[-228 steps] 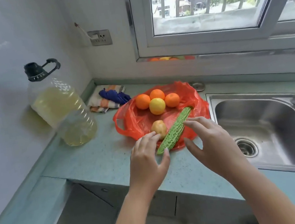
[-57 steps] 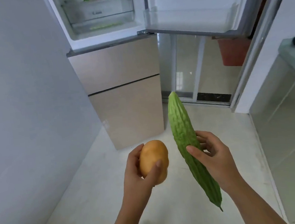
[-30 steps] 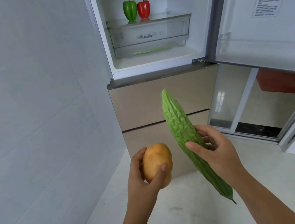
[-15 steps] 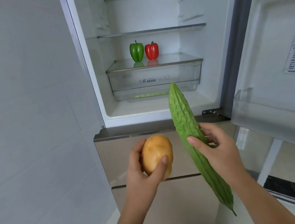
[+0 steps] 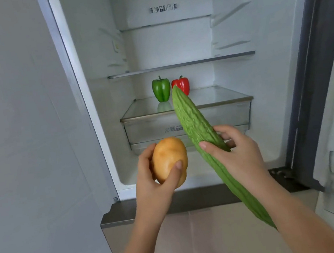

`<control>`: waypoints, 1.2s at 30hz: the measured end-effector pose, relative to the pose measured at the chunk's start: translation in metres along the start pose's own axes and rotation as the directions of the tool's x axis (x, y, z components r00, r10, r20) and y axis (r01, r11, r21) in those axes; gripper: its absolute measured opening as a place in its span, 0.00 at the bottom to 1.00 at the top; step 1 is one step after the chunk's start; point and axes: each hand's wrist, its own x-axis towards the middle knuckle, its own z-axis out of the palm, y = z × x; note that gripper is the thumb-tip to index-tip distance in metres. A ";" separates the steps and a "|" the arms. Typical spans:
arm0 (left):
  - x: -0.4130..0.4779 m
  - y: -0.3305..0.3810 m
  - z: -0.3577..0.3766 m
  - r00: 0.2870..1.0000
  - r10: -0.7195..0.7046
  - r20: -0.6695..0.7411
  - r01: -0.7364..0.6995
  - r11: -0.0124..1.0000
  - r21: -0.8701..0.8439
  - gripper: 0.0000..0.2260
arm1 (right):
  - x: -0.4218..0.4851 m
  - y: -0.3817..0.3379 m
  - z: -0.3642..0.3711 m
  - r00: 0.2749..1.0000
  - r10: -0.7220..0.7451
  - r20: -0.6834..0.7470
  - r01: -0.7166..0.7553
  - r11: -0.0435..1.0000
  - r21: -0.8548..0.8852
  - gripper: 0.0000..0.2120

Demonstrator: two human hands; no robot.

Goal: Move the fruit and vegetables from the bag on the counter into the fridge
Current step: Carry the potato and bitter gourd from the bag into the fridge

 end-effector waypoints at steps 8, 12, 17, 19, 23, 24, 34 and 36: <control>0.095 -0.023 -0.009 0.994 0.110 0.006 -0.110 0.994 -0.015 0.28 | 0.099 -0.005 0.041 0.984 -0.165 0.074 0.180 0.937 -0.300 0.19; 0.123 -0.037 -0.013 0.991 0.128 0.034 -0.128 0.991 -0.028 0.27 | 0.135 -0.002 0.057 0.968 -0.226 0.113 0.252 0.889 -0.383 0.21; 0.148 -0.052 -0.017 0.991 0.130 0.009 -0.130 0.991 -0.037 0.29 | 0.172 0.009 0.075 0.940 -0.284 0.188 0.340 0.804 -0.488 0.25; 0.157 -0.052 -0.014 0.989 0.145 0.005 -0.145 0.989 -0.023 0.28 | 0.187 0.015 0.078 0.924 -0.304 0.229 0.381 0.765 -0.519 0.25; 0.173 -0.050 -0.006 0.982 0.187 -0.017 -0.187 0.982 0.029 0.26 | 0.215 0.030 0.077 0.891 -0.330 0.313 0.454 0.693 -0.560 0.25; 0.177 -0.050 -0.004 0.982 0.185 -0.026 -0.184 0.982 0.034 0.26 | 0.222 0.034 0.077 0.884 -0.324 0.338 0.465 0.683 -0.563 0.25; 0.217 -0.050 0.016 0.975 0.195 -0.106 -0.177 0.972 0.157 0.23 | 0.271 0.075 0.074 0.845 -0.195 0.498 0.472 0.709 -0.524 0.27; 0.224 -0.052 0.018 0.975 0.187 -0.122 -0.164 0.971 0.176 0.24 | 0.277 0.078 0.078 0.840 -0.190 0.509 0.477 0.707 -0.523 0.27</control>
